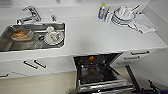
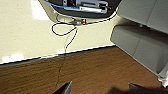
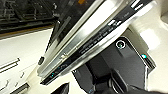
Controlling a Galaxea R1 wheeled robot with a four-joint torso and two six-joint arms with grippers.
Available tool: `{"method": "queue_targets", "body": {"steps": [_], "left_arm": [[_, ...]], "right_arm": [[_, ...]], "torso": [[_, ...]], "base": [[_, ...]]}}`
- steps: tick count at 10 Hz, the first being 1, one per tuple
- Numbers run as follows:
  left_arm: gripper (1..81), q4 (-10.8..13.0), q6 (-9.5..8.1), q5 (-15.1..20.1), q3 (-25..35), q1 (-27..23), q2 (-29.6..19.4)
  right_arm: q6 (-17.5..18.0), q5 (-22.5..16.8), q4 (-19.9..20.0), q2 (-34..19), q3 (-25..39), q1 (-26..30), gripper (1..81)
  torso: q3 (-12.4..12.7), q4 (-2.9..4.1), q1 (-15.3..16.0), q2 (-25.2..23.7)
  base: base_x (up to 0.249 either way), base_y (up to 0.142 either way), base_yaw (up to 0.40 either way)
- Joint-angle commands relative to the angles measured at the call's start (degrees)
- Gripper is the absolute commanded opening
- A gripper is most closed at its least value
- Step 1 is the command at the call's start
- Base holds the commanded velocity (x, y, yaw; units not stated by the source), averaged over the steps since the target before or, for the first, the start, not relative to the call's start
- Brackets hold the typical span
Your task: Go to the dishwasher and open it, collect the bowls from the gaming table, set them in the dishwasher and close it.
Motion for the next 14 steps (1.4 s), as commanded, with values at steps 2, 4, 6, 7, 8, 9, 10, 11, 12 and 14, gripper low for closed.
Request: {"method": "queue_targets", "body": {"steps": [2, 4, 6, 7, 8, 9, 10, 11, 12, 14], "left_arm": [[81.1, -3.7, -0.43, 2.8, 0.1, 2.5, -1.2], [81.1, -7.4, -0.52, 2.5, 0.1, 1.7, -2.3], [81.1, -7.5, -0.52, 2.5, 0.1, 0.7, -3.1], [81.1, -7.5, -0.52, 2.5, 0.1, 0.5, -3.3], [81.1, -7.5, -0.52, 2.5, 0.1, 0.4, -3.3], [81.1, -7.5, -0.52, 2.5, 0.1, 0.4, -3.3], [81.1, -7.5, -0.52, 2.5, 0.1, 0.4, -3.3], [81.1, -7.5, -0.52, 2.6, 0.1, 0.3, -3.3], [81.1, -7.5, -0.52, 2.8, 0.1, 0.0, -3.3], [81.1, -7.5, -0.52, 3.0, 0.1, -0.3, -3.1]], "right_arm": [[0.1, -3.7, -1.9, -3.9, -0.7, -11.2, 81.1], [0.0, -3.7, -1.6, -2.1, -4.9, -17.1, 81.1], [-0.1, -3.5, -1.6, -1.4, -6.4, -20.9, 81.1], [-0.3, -3.4, -1.7, -0.7, -7.1, -22.8, 81.1], [-0.5, -1.4, -2.0, 1.1, -8.2, -25.9, 81.1], [-1.0, 2.4, -2.9, 3.9, -11.0, -29.7, 81.1], [-1.2, 4.3, -4.1, 6.6, -13.7, -32.8, 81.1], [-1.2, 4.8, -5.2, 9.0, -16.2, -35.3, 81.1], [-1.2, 4.9, -5.9, 10.7, -18.0, -37.0, 81.1], [-1.1, 5.8, -5.8, 13.1, -20.1, -39.3, 81.1]], "torso": [[0.0, 0.0, 0.0, 0.0], [0.0, 0.0, 3.8, -5.9], [0.0, 0.0, 5.2, -8.4], [0.0, 0.0, 6.5, -10.3], [0.0, 0.0, 7.7, -12.4], [0.0, 0.0, 9.1, -14.6], [0.0, 0.0, 10.3, -16.5], [0.0, 0.0, 11.6, -18.6], [0.0, 0.0, 12.9, -20.7], [0.0, 0.0, 15.6, -25.0]], "base": [[0.0, 0.0, 0.0], [0.0, 0.0, 0.0], [0.0, 0.0, 0.0], [0.0, 0.0, 0.0], [0.0, 0.0, 0.0], [0.0, 0.0, 0.0], [0.0, 0.0, 0.0], [0.0, 0.0, 0.0], [0.0, 0.0, 0.0], [0.0, 0.0, 0.0]]}}
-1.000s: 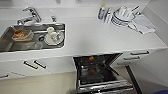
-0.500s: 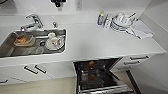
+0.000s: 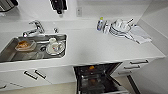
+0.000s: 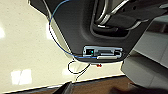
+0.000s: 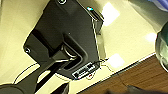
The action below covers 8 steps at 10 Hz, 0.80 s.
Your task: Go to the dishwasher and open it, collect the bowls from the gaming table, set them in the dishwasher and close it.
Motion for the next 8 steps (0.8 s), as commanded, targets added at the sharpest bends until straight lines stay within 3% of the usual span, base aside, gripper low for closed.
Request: {"method": "queue_targets", "body": {"steps": [1, 4, 8], "left_arm": [[81.1, 0.0, -0.33, 3.2, 0.1, 1.8, 0.2], [81.1, 0.0, -0.33, 3.3, 0.1, 1.7, 0.1], [81.1, 0.0, -0.33, 3.3, 0.1, 1.8, 0.0]], "right_arm": [[-0.1, -3.0, -1.2, 0.3, -1.5, -2.7, 81.1], [0.9, -3.0, -0.6, 3.7, -2.2, -2.4, 81.1], [7.4, -3.7, 10.0, 9.1, -7.8, 2.1, 81.1]], "torso": [[0.0, 0.0, 3.6, -5.5], [0.0, 0.0, 7.3, -11.5], [0.1, 0.0, 12.5, -19.8]], "base": [[0.0, 0.0, 0.0], [0.0, 0.0, 0.0], [0.0, 0.0, 0.0]]}}
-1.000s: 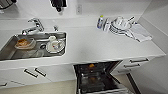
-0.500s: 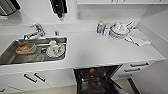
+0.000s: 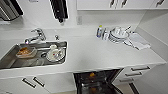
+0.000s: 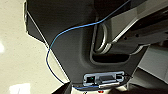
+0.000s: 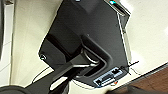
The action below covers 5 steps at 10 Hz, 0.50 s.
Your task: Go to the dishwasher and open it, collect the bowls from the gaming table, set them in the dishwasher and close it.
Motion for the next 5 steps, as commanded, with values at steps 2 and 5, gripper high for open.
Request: {"method": "queue_targets", "body": {"steps": [2, 5], "left_arm": [[81.1, 0.0, -0.24, 3.0, 0.1, 1.6, 0.0], [81.1, 0.0, -0.33, 3.0, 0.1, 1.6, -0.2]], "right_arm": [[3.1, -5.1, 9.9, -2.6, -1.8, 7.3, 81.1], [2.9, -3.3, 11.0, -4.6, -1.2, 12.5, 81.1]], "torso": [[0.0, 0.0, 4.8, -7.6], [0.0, 0.0, 4.7, -7.5]], "base": [[0.0, 0.0, 0.0], [0.0, 0.0, 0.0]]}}
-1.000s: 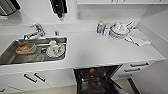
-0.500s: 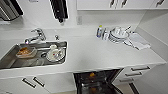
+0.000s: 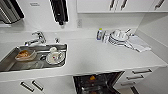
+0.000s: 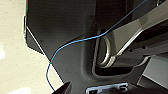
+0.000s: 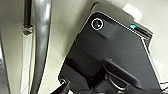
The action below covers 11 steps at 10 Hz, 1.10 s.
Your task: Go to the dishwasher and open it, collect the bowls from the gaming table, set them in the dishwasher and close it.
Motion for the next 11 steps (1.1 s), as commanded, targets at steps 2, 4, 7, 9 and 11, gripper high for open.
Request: {"method": "queue_targets", "body": {"steps": [2, 4, 7, 9, 11], "left_arm": [[81.1, 0.0, -0.33, 2.9, 0.1, 0.9, -0.5], [81.1, 0.2, -0.33, 2.9, 0.1, 0.9, -0.6], [81.1, 0.4, -0.33, 2.9, 0.3, 1.0, -0.4], [81.1, 0.5, -0.33, 2.9, 0.3, 1.2, -0.5], [81.1, 0.7, -0.33, 2.9, 0.4, 1.3, -0.3]], "right_arm": [[-0.2, 2.7, 1.8, -4.7, -1.4, 6.4, 81.1], [-0.3, 4.7, 1.8, -4.8, -4.0, 8.0, 81.1], [-0.3, 4.8, 1.8, -4.0, -4.8, 11.4, 81.1], [-0.3, 6.2, 1.8, -2.7, -4.1, 13.6, 81.1], [0.1, 6.8, 1.8, -4.1, 0.2, 17.7, 81.1]], "torso": [[0.0, 0.0, 0.3, -0.4], [0.0, 0.0, 0.2, -0.2], [0.0, 0.0, 0.3, -0.3], [0.0, 0.0, 0.3, -0.3], [0.0, 0.0, 0.3, -0.3]], "base": [[0.0, 0.0, 0.0], [0.0, 0.0, 0.0], [0.0, 0.0, 0.0], [0.0, 0.0, 0.0], [0.0, 0.0, 0.0]]}}
